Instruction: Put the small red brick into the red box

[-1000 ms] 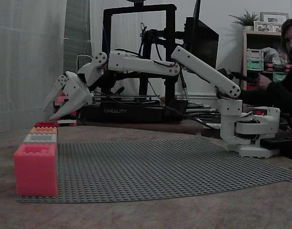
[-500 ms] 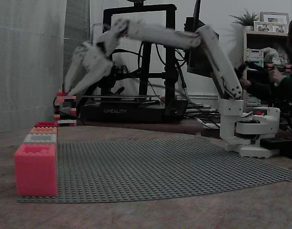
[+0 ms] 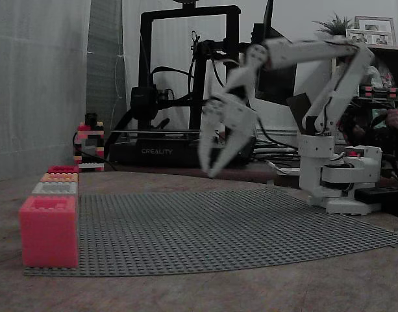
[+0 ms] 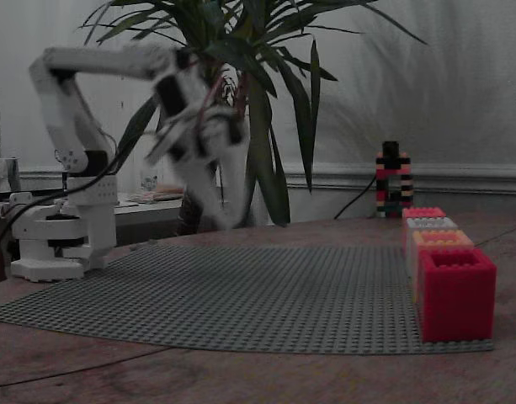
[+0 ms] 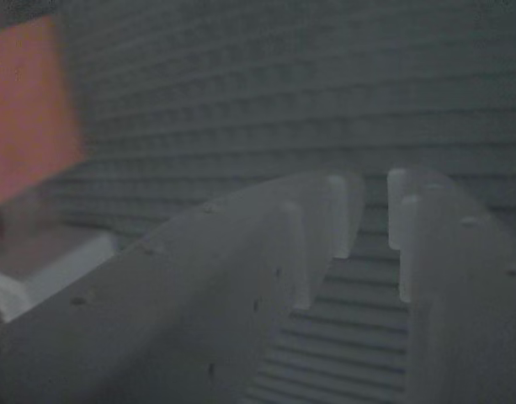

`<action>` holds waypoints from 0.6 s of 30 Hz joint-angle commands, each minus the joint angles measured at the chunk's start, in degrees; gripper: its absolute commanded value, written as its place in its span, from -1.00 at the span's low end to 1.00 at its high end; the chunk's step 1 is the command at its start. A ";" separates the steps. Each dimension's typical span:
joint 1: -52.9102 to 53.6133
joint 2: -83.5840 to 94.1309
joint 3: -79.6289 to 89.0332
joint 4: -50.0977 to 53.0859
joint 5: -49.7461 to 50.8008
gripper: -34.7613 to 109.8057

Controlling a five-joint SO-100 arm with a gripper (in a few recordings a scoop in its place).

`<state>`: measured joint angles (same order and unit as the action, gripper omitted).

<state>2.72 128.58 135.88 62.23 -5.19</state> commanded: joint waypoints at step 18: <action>-4.92 51.50 26.28 15.21 1.49 -0.52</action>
<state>-1.14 176.04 161.89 75.67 -3.34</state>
